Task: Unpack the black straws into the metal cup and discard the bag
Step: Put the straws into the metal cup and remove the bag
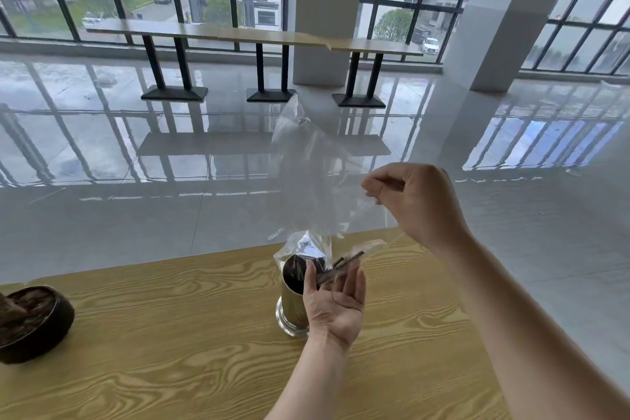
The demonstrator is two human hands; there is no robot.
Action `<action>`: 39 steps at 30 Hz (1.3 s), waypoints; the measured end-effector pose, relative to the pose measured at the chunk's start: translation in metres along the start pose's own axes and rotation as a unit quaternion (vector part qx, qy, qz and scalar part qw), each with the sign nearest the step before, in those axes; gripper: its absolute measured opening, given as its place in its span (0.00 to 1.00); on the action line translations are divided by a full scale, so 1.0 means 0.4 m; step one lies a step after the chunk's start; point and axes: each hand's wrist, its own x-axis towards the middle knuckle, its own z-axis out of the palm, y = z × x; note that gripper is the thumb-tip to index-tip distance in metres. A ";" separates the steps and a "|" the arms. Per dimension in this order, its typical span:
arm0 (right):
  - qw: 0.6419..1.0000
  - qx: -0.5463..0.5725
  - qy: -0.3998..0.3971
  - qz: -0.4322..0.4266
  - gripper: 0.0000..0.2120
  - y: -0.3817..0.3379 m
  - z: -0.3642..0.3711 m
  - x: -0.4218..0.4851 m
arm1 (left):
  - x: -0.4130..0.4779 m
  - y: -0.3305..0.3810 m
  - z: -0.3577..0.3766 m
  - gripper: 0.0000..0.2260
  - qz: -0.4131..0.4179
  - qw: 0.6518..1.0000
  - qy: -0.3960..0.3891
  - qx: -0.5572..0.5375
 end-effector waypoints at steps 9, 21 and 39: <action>1.000 -0.005 0.000 0.005 0.10 -0.014 -0.011 0.005 | -0.006 -0.003 -0.006 0.33 0.005 1.000 0.008 0.003; 0.998 0.017 0.064 0.005 0.14 -0.046 -0.091 -0.011 | -0.028 -0.028 0.013 0.33 -0.003 1.000 0.003 0.010; 0.993 0.037 0.114 0.003 0.07 -0.073 -0.181 -0.036 | -0.036 -0.026 0.091 0.14 0.002 0.999 -0.016 0.037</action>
